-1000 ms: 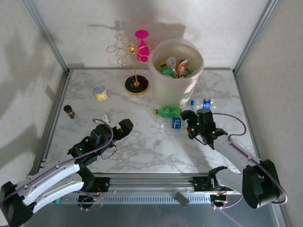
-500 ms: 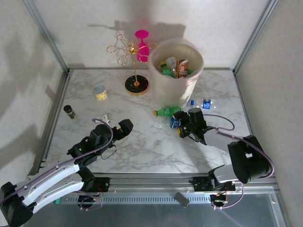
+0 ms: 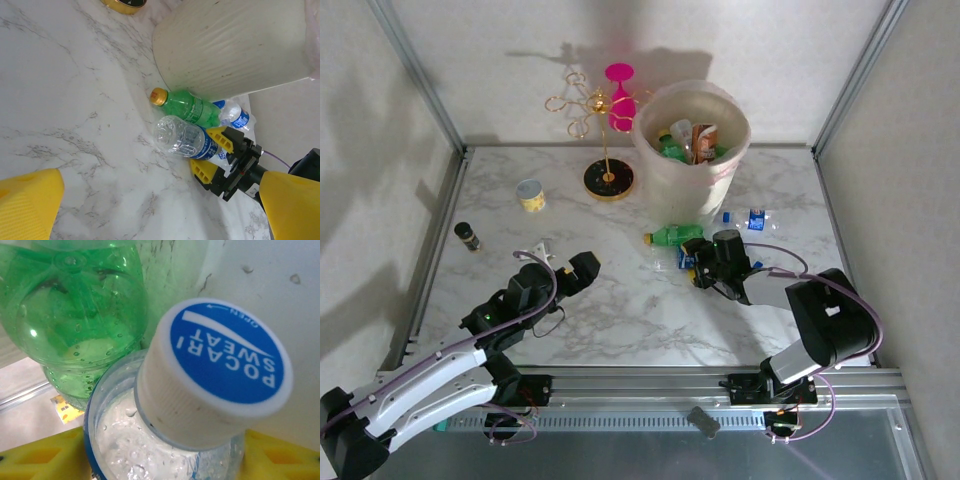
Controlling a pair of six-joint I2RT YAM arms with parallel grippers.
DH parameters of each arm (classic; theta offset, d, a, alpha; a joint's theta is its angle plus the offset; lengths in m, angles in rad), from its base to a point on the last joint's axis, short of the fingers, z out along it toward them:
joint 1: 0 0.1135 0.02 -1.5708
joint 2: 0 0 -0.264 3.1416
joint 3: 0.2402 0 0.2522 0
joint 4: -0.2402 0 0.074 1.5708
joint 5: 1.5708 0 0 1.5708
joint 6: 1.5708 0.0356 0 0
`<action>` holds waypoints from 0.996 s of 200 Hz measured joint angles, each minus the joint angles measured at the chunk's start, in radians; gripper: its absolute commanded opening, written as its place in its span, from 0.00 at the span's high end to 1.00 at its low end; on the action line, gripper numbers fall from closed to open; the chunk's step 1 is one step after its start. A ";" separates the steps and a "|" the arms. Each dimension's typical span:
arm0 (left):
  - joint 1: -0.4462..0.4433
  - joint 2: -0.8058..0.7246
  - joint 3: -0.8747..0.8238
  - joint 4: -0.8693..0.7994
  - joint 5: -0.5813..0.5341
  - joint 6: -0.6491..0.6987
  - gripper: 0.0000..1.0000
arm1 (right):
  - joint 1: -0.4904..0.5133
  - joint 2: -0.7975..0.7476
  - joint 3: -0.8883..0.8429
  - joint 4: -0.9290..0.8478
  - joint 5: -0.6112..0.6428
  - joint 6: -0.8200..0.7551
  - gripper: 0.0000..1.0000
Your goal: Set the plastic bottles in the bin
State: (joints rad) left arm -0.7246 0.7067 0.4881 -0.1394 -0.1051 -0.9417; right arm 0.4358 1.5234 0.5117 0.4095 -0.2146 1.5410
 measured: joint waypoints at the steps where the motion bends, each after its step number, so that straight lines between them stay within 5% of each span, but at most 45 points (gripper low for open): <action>1: 0.000 0.000 0.000 0.000 0.000 0.000 0.00 | 0.000 0.000 0.000 0.000 0.000 -0.001 0.41; 52: 0.000 -0.024 0.003 -0.019 -0.003 0.005 0.00 | 0.000 -0.068 -0.031 -0.035 0.015 -0.005 0.45; 122: 0.000 -0.015 0.118 -0.056 0.006 0.092 0.03 | 0.006 -0.383 -0.048 -0.235 0.076 -0.068 0.49; 199: -0.026 0.021 0.297 -0.110 0.043 0.264 0.04 | 0.017 -0.647 0.155 -0.529 0.201 -0.546 0.52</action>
State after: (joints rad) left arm -0.7502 0.7277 0.7853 -0.2493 -0.0620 -0.6773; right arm 0.4526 0.8768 0.6670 -0.1192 -0.0135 0.9951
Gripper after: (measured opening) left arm 0.957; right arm 0.569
